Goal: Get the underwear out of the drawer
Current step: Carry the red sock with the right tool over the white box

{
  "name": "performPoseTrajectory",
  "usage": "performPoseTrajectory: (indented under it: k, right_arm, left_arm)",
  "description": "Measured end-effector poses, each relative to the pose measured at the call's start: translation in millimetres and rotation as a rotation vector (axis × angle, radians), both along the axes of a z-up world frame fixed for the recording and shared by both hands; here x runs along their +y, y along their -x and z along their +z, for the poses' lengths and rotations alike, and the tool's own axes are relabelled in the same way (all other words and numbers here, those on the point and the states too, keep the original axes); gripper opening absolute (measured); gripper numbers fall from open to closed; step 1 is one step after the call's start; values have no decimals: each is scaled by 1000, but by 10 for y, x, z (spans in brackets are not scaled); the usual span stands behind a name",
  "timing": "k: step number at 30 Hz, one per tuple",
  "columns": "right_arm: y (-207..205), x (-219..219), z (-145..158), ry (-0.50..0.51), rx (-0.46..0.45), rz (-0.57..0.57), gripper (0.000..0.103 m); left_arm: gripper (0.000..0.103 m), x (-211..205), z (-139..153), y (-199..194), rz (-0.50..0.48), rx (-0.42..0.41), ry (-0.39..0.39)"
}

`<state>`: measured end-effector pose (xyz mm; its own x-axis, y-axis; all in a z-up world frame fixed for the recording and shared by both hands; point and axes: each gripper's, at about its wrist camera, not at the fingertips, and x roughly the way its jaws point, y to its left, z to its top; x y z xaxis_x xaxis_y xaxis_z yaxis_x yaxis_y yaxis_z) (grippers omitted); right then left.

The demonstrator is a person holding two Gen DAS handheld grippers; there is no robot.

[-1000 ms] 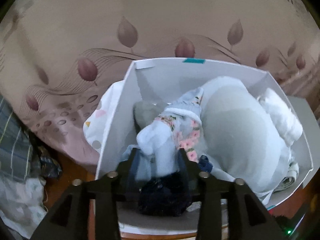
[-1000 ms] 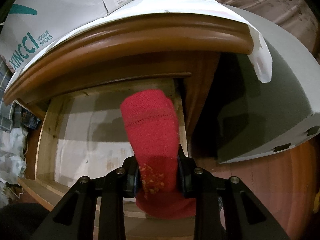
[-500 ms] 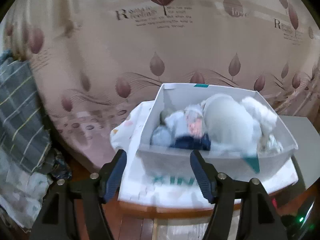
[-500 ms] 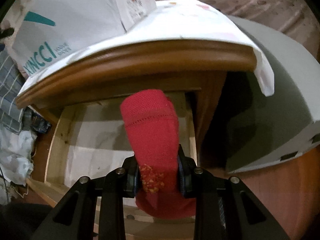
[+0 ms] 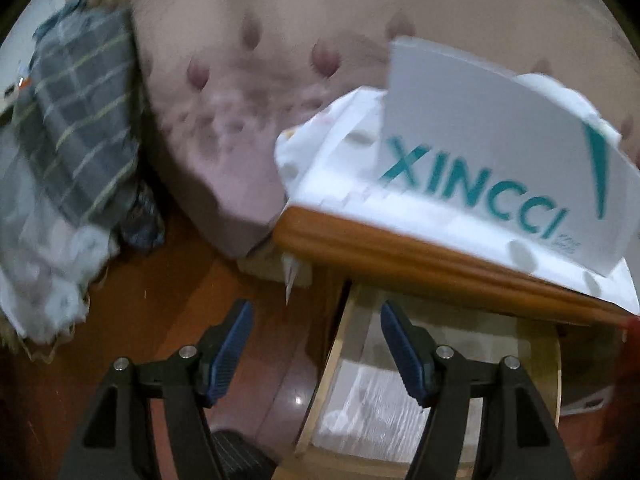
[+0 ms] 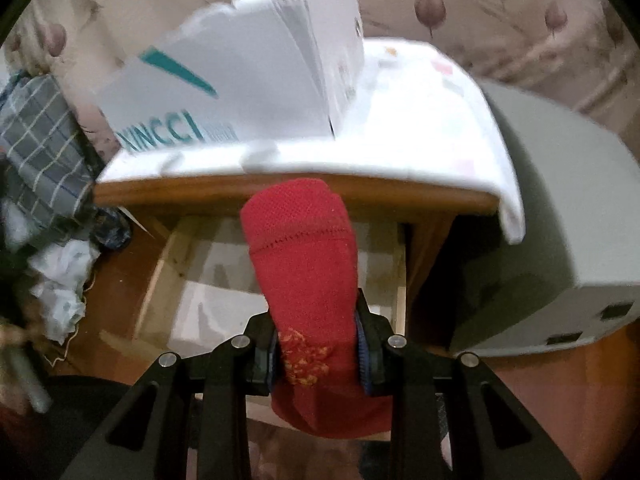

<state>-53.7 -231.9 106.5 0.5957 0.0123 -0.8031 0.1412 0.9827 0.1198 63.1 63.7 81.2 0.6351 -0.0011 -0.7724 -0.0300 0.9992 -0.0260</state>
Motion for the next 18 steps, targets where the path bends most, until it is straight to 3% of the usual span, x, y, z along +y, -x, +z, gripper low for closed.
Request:
performPoseTrajectory:
  k: [3,10,13,18]
  right_arm:
    - [-39,36,435,31,-55,19,27]
    - [-451,194,1353,91,-191,66,27]
    - [-707,291,1562,111,-218,76,27]
    - [-1153,428,1638,150,-207,89,27]
  left_arm:
    - [68,60,-145,-26,2,66,27]
    - [68,98,-169,8,37,14,-63]
    - [68,127,-168,2,38,18,-39]
    - [68,192,-153,-38,57,14,-23]
